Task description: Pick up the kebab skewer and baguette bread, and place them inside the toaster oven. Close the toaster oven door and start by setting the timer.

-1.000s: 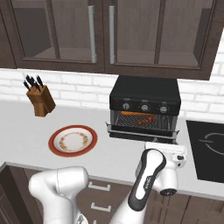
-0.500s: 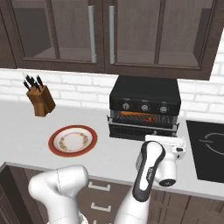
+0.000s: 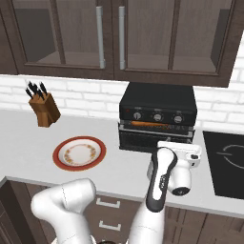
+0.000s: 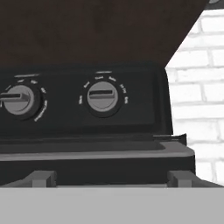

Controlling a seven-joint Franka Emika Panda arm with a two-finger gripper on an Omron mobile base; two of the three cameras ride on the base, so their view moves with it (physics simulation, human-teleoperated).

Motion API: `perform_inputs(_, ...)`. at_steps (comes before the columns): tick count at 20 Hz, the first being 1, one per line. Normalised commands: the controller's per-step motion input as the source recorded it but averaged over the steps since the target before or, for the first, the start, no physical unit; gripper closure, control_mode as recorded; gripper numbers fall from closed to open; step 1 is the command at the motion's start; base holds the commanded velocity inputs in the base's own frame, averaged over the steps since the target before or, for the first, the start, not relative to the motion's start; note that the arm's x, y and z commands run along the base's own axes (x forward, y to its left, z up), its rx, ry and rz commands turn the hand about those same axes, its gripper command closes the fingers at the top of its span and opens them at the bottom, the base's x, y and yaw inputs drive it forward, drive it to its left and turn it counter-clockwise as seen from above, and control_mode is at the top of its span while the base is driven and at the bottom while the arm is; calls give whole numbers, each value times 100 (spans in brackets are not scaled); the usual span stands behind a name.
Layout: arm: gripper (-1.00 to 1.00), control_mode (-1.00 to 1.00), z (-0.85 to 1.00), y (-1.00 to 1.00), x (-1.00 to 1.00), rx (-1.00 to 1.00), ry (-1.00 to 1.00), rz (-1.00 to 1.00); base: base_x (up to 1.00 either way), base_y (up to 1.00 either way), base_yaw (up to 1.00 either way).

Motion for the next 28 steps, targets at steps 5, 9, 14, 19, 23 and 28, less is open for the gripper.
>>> perform_inputs(5,-100,-100,0,16,9,0,9,0,0,0,0)
perform_inputs(9,-100,-100,8,15,38,0,1,0,0,0,0)
perform_inputs(14,-100,-100,3,17,33,0,4,0,0,0,0)
perform_inputs(19,-100,-100,0,13,12,0,6,0,0,0,0)
perform_inputs(23,-100,-100,0,11,3,0,7,0,0,0,0)
perform_inputs(28,-100,-100,0,6,-17,-3,2,0,0,0,0)
